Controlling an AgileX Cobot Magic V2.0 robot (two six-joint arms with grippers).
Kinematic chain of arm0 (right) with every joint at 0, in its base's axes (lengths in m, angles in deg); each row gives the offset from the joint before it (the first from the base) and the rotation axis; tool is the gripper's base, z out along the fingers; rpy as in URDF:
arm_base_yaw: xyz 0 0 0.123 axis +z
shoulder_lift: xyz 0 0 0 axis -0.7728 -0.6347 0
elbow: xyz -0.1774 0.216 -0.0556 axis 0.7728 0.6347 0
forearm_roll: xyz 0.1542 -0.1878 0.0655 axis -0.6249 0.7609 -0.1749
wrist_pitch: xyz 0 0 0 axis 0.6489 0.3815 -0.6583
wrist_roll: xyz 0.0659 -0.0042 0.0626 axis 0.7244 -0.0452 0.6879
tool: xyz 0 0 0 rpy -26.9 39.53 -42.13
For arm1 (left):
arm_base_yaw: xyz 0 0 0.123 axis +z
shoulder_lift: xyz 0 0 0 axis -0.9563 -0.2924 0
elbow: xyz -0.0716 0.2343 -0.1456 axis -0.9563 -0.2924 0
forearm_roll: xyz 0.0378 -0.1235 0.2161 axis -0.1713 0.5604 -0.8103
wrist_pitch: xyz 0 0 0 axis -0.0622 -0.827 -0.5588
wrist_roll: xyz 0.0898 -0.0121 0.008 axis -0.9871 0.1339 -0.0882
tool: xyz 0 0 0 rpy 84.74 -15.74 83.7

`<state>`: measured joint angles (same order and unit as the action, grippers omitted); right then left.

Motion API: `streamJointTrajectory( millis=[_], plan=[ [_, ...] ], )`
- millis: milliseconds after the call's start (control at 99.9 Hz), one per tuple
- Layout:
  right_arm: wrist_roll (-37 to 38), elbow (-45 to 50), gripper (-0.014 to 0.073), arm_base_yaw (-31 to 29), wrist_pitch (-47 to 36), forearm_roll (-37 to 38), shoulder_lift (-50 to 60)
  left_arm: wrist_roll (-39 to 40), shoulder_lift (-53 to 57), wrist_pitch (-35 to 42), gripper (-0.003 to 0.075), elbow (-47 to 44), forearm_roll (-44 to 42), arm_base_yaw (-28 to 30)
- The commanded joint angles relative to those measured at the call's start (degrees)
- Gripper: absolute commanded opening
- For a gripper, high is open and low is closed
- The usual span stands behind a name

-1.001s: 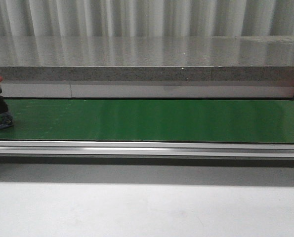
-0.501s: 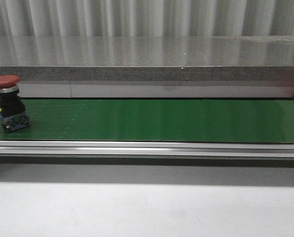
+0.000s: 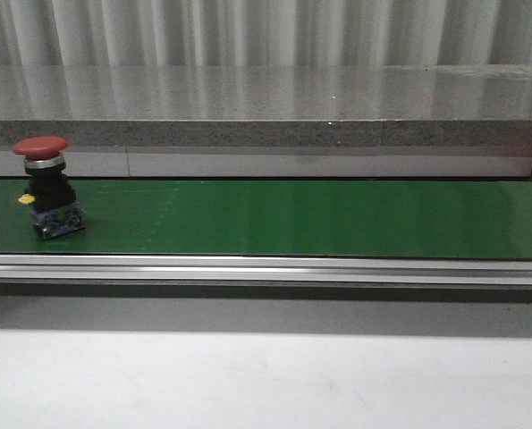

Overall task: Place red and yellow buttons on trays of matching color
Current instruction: 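Lower the left gripper onto a yellow-capped button and grasp it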

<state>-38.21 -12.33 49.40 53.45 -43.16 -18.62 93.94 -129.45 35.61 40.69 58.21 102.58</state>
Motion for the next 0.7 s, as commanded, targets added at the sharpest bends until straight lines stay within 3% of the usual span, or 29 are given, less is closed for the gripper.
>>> streamJointTrajectory(
  millis=[0, 290, 551, 691],
  plan=[
    [0.04, -1.16, -0.0059, -0.37, -4.67, 0.52, 1.08, 0.08, 1.76, 3.13, 0.0625, 1.69, 0.09, 0.18],
    [0.04, -1.16, -0.0059, -0.37, -4.67, 0.52, 1.08, 0.08, 1.76, 3.08, 0.0383, 1.69, 0.09, 0.4],
    [0.04, -1.16, -0.0059, -0.37, -4.67, 0.52, 1.08, 0.08, 1.76, 2.47, 0.0098, 1.69, 0.09, 0.4],
    [0.04, -1.16, -0.0059, -0.37, -4.67, 0.52, 1.08, 0.08, 2.15, 1.07, 0.001, 1.69, 0.48, 0.4]
  ],
)
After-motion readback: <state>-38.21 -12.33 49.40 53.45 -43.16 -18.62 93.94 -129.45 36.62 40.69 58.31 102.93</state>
